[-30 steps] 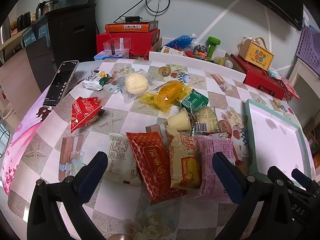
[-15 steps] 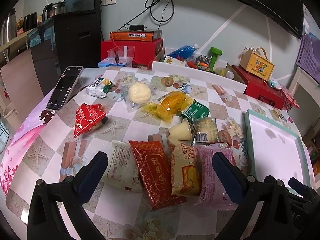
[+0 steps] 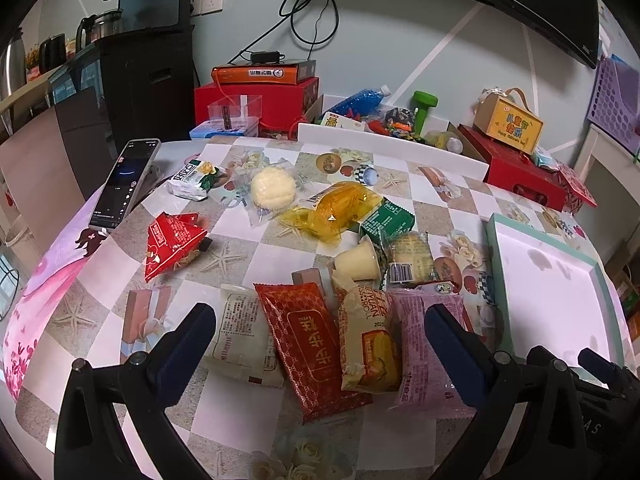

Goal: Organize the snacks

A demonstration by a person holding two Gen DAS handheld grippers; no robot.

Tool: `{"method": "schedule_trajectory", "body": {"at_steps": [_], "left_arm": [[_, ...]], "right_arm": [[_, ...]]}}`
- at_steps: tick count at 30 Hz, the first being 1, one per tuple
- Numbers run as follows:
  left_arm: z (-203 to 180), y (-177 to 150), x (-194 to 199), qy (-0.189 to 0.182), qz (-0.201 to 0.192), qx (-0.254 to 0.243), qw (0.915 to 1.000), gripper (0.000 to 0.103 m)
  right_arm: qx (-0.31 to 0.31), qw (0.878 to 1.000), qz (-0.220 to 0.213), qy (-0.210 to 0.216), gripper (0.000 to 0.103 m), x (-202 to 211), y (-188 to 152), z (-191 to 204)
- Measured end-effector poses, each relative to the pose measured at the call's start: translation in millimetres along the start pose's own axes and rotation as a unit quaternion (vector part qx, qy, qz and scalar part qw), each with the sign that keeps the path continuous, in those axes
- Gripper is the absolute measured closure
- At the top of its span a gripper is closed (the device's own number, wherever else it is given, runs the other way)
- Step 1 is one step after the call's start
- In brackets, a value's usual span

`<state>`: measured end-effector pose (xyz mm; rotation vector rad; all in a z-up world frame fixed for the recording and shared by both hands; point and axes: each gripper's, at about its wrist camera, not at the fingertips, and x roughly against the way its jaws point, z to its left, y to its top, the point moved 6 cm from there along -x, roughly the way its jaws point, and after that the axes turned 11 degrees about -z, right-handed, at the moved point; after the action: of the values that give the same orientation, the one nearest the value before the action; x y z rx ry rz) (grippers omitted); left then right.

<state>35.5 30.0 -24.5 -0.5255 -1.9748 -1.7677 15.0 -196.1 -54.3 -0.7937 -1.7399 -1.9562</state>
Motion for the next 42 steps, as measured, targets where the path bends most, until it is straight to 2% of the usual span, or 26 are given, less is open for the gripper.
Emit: {"method": "schedule_trajectory", "body": {"at_steps": [12,17,24,29,35,37,40,42], "left_arm": [[2.5,1.4,3.8,0.002,0.0,-0.001,1.0,0.0],[15.1,3.9,5.8,0.006,0.006,0.017,0.9998,0.0],[59.0,-4.1,-3.3,0.054,0.046,0.068,0.9952,0.0],[78.3,-13.8,-11.4,0.06,0.065,0.098,0.9912,0.0],[93.7,-27.6,-25.2,0.07,0.091,0.121,0.986,0.001],[91.2,-31.1,-32.7,0.066,0.1,0.118,0.9858,0.001],[84.3,-36.8,-43.3,0.058,0.115,0.104,0.9862,0.011],[80.7,-41.8,-51.6,0.054,0.127,0.096,0.9859,0.017]], "right_arm": [[0.001,1.0,-0.001,0.001,0.0,4.2,1.9,1.6],[0.002,1.0,-0.006,0.003,0.0,9.9,6.3,7.6],[0.024,0.998,-0.002,0.054,0.0,7.1,4.5,53.1],[0.056,0.995,0.013,0.077,0.0,-3.5,-4.0,88.1],[0.084,0.993,0.026,0.081,0.0,-16.3,-11.3,110.9],[0.084,0.993,0.029,0.076,0.004,-19.2,-14.2,112.8],[0.086,0.993,0.033,0.072,0.018,-23.1,-15.0,114.3],[0.086,0.993,0.036,0.074,0.02,-24.5,-16.6,115.2]]}}
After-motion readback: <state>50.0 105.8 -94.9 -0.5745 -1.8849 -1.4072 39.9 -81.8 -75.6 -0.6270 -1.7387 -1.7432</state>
